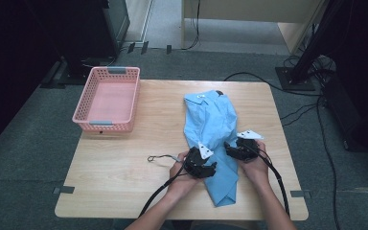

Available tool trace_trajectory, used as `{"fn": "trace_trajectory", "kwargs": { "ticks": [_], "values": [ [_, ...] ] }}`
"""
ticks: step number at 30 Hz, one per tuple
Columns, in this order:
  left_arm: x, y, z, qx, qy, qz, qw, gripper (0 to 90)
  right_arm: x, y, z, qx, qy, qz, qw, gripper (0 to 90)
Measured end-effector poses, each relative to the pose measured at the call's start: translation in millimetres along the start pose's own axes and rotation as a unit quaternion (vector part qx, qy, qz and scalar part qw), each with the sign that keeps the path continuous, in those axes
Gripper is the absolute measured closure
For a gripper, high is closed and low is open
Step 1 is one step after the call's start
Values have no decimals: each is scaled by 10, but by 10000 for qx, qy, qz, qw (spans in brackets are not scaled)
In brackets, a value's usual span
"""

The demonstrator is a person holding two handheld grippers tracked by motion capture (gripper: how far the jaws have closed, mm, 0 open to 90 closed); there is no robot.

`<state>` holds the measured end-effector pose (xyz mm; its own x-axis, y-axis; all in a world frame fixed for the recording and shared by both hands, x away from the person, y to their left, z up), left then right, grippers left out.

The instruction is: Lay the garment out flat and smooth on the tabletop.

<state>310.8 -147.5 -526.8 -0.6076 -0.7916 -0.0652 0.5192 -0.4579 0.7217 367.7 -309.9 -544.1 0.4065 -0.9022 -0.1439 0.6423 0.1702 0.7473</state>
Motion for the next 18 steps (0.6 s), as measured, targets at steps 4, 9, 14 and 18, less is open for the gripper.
{"fn": "trace_trajectory", "kwargs": {
  "ticks": [4,9,14,18],
  "values": [
    [-27,-54,-12,34,-40,-5,10000,665,0,0,0,-1,-2,3,10000,360],
    [-72,-135,13,81,-307,105,9994,900,-2,0,0,-1,-7,3,10000,361],
    [-128,-187,108,133,-481,59,9987,900,-2,0,0,-1,-8,4,10000,361],
    [-256,-285,208,107,-521,106,9985,900,-1,0,-1,-1,-8,5,10000,361]
  ]
}}
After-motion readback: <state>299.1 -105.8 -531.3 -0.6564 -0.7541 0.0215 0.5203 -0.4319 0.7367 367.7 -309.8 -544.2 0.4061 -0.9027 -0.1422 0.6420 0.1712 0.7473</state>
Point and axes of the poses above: each handheld gripper's, and its own axes: z roughly backward along the jaws, y roughly out of its top, x roughly to its right, the point moved 5 cm from there along -z, roughly forward along the jaws, and after that the axes turned 10 degrees about y, right-handed, at the moved point
